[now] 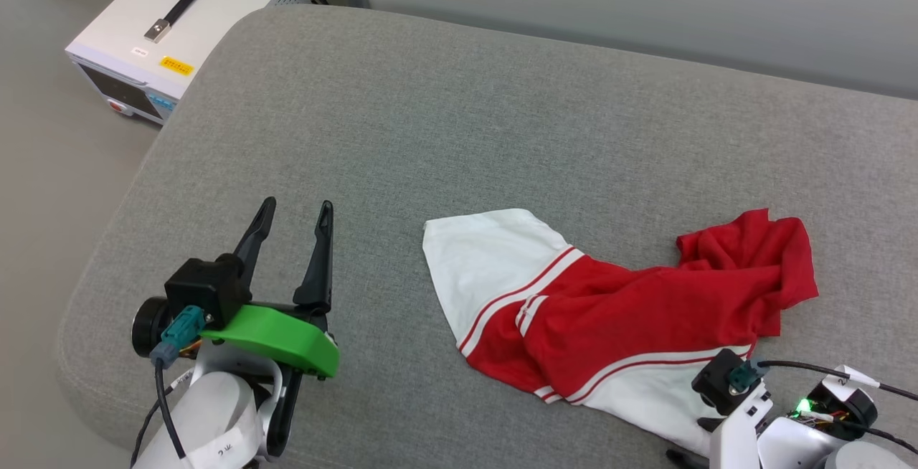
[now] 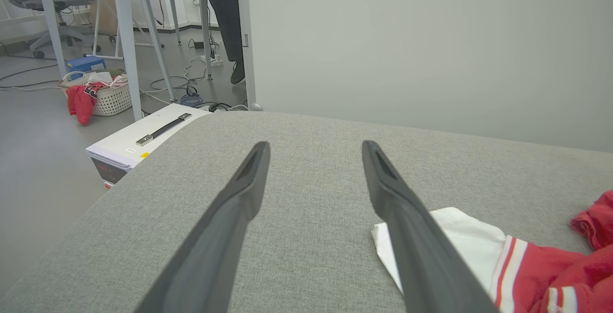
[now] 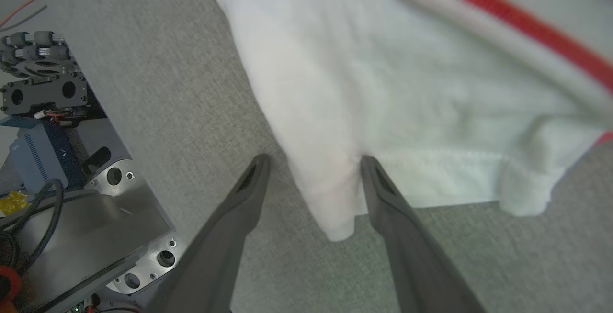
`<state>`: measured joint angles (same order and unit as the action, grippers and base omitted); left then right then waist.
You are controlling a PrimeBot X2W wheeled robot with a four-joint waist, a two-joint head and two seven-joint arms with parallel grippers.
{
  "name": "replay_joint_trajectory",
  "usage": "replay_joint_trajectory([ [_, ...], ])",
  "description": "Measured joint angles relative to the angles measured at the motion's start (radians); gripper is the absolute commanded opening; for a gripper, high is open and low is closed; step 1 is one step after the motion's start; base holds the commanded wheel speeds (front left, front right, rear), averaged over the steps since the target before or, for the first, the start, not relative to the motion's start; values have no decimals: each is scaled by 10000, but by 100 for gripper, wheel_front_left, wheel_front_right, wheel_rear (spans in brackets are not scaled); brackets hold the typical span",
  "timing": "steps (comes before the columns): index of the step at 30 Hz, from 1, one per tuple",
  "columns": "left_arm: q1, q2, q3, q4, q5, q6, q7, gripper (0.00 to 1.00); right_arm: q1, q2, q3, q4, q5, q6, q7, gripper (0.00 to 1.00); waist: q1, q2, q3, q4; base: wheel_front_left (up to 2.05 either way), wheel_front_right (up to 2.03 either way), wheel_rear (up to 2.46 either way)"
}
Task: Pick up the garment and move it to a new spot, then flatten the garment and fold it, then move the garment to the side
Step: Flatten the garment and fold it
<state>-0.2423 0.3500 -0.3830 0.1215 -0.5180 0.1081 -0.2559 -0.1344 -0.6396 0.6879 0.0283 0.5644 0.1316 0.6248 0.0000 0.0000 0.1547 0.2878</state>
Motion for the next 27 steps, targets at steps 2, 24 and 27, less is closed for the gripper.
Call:
replay_joint_trajectory([
  [2,1,-42,21,63,38,-73,0,100,-108,-50,-33,192,67,2,-19,0,0,0,42,15,0,0,0],
  [24,205,-435,-58,892,290,-552,0,100,186,-2309,-2995,2541,-207,10,-1423,0,0,1,-216,-1296,0,0,0],
  [27,189,-491,-100,978,359,-614,0,100,3,-2462,-3173,3166,-523,10,-1726,0,0,1,-28,-1348,0,0,0],
])
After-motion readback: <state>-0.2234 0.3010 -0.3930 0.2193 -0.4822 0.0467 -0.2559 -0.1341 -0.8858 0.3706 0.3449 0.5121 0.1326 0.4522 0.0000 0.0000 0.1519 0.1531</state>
